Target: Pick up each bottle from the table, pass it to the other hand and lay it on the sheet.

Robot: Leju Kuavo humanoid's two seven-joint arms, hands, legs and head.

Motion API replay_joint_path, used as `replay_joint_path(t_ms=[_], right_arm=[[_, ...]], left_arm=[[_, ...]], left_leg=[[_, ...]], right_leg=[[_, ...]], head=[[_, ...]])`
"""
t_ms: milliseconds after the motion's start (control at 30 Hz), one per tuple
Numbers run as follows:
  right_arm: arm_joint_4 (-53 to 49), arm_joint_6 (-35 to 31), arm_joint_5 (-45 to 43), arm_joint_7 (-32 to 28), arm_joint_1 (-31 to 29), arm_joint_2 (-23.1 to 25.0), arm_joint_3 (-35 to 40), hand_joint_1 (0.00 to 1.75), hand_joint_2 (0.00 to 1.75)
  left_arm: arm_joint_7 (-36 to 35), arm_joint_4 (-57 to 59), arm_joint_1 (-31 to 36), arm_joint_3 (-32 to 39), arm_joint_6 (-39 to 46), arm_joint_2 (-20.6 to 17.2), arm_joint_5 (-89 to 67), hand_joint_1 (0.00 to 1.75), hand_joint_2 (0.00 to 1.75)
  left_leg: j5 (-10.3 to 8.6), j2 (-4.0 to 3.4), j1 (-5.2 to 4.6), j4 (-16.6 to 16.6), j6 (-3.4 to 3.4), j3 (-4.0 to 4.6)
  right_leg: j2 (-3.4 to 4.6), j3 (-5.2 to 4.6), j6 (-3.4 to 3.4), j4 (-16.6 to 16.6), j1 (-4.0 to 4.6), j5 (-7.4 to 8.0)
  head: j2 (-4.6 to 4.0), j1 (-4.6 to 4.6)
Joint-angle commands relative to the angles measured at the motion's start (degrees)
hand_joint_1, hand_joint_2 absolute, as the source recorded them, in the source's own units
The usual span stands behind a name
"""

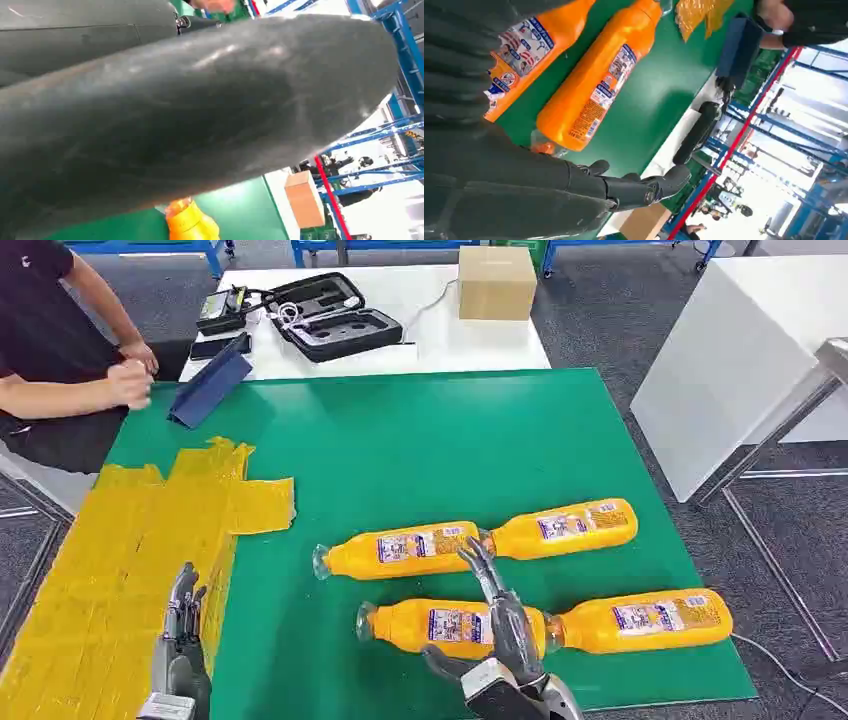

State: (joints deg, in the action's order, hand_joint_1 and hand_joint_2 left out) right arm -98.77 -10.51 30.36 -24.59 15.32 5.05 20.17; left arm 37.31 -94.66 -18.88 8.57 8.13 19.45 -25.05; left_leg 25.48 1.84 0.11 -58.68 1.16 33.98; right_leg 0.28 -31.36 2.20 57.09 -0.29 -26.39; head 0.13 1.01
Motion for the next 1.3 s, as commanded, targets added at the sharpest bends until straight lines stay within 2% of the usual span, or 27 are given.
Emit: replay_joint_path(t_ms=[33,100,233,367,467,700,733,967,1233,1300], right_arm=[[2.4,-3.0,9.7,6.6,-1.2,-6.7,6.8,0.0,1.75],[2.8,-4.4,12.9,10.0,-1.6,-7.9,8.9,0.0,1.75],[2.7,-5.2,14.6,11.3,-1.7,-8.4,9.7,0.0,1.75],[2.6,-6.3,22.5,19.6,-3.4,-12.3,13.6,0.0,1.75],[2.8,-5.0,24.6,22.9,-4.6,-14.8,14.4,0.0,1.75],[0.7,-3.4,26.5,26.1,-3.9,-18.9,14.7,0.0,1.75],[0.1,-3.2,26.4,26.8,-3.5,-19.5,14.8,0.0,1.75],[-2.3,-2.2,25.9,30.7,-2.5,-24.3,16.6,0.0,1.75],[-2.2,-2.2,26.1,31.8,-2.7,-25.0,16.7,0.0,1.75],[-1.6,-1.9,26.9,33.9,-3.1,-25.3,17.0,0.0,1.75]], left_arm=[[1.8,3.5,1.6,2.3,-1.3,0.5,0.4,0.0,0.0],[1.6,3.3,1.4,2.2,-1.1,0.5,0.4,0.0,0.0],[1.6,3.1,1.1,2.1,-1.0,0.5,0.4,0.0,0.0],[1.0,2.2,0.6,2.0,-1.1,0.5,0.7,0.0,0.0],[0.9,2.0,0.5,1.9,-1.2,0.5,0.8,0.0,0.0],[0.7,0.7,-0.7,1.9,-1.2,0.5,1.4,0.0,0.0],[0.7,0.4,-1.0,2.0,-1.2,0.5,1.5,0.0,0.0],[0.9,-0.5,-1.8,2.7,-1.8,0.5,2.3,0.0,0.0],[0.9,-0.6,-1.9,2.7,-1.8,0.5,2.5,0.0,0.0],[0.9,-0.8,-2.1,2.7,-2.0,0.5,2.6,0.0,0.0]], left_leg=[[0.05,-0.22,0.07,0.2,-0.05,-0.27],[0.06,-0.34,0.09,0.3,-0.07,-0.39],[0.07,-0.27,0.08,0.2,-0.06,-0.31],[0.08,-0.34,0.07,0.2,-0.05,-0.34],[0.06,-0.26,0.04,0.1,-0.03,-0.21],[0.1,-0.42,0.09,0.3,-0.05,-0.38],[0.07,-0.14,0.02,0.1,-0.02,-0.15],[0.08,-0.12,0.01,0.0,-0.02,-0.12],[0.09,-0.23,0.04,0.1,-0.04,-0.18],[0.09,-0.18,0.02,0.1,-0.03,-0.16]], right_leg=[[0.04,0.3,-0.03,-0.3,0.09,0.01],[0.08,0.41,-0.05,-0.4,0.12,0.04],[0.06,0.34,-0.04,-0.3,0.1,0.0],[0.12,0.35,-0.04,-0.3,0.09,0.02],[0.11,0.22,-0.01,-0.2,0.05,0.01],[0.14,0.42,-0.03,-0.4,0.11,0.03],[0.01,0.19,-0.01,-0.1,0.03,-0.03],[0.0,0.15,-0.01,-0.1,0.02,-0.05],[0.05,0.19,-0.02,-0.2,0.05,-0.01],[0.03,0.17,-0.02,-0.1,0.04,-0.03]], head=[[0.0,0.0],[0.0,0.0],[0.0,0.0],[0.0,0.0],[0.0,0.0],[0.0,0.0],[0.0,0.0],[0.0,0.0],[0.0,0.02],[0.0,0.0]])
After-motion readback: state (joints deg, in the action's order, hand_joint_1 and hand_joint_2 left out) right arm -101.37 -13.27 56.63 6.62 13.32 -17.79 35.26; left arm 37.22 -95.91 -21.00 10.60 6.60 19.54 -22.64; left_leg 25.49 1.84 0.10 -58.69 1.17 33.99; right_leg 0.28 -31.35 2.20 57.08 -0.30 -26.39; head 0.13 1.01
